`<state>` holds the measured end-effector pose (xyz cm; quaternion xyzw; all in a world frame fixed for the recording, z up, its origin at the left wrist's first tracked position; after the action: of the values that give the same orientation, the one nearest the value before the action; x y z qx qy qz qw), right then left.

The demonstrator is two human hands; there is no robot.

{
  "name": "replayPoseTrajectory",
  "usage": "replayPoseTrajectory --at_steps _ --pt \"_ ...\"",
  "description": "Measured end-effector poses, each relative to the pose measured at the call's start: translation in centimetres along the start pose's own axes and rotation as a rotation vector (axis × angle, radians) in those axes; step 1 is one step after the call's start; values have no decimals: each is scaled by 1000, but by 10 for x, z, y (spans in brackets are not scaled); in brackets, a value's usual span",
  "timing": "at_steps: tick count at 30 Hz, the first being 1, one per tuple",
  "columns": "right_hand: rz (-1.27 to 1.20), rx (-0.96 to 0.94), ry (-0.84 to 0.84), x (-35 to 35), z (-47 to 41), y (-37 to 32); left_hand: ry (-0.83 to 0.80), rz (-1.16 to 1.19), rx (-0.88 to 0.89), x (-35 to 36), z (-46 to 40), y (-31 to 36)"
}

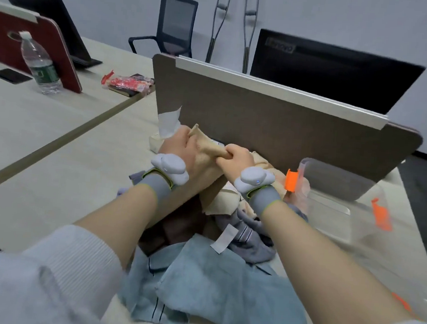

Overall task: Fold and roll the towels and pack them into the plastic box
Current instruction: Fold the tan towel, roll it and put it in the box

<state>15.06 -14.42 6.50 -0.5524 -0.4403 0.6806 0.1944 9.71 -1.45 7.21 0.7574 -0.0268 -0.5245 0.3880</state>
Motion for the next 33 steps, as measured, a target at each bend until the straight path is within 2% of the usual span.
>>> replayPoseTrajectory --at_steps 3,5,9,13,16,21,26,30,33 --pt "-132 -35 92 -39 -1 -12 101 69 117 -27 -13 55" --pt "-147 -89 95 -60 0 -24 142 156 165 -43 -18 96" --pt "41 -34 66 -106 -3 -23 250 294 199 -78 -17 168" --pt "79 24 200 -174 1 -21 392 358 216 -113 -11 210" --pt "106 32 279 -218 7 -26 464 403 171 -121 -2 214" --pt "86 1 427 -269 44 -11 390 416 101 -97 33 219" --pt "41 -114 565 -290 82 2 405 394 79 -78 63 227" --pt "74 -178 577 -307 102 6 470 342 44 -68 84 231" --pt "108 -127 487 -311 108 19 373 250 -74 -51 92 216"
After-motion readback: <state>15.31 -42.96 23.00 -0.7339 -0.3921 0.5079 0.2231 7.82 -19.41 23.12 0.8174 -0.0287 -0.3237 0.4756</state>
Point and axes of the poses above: each hand's wrist, its own z-axis away from the middle knuckle, its own x-axis out of the palm, y = z × x, the point moved 4 cm from there along -z, towards the middle knuckle, and after that the axes turned 8 degrees about -z, right-handed, at the moved point
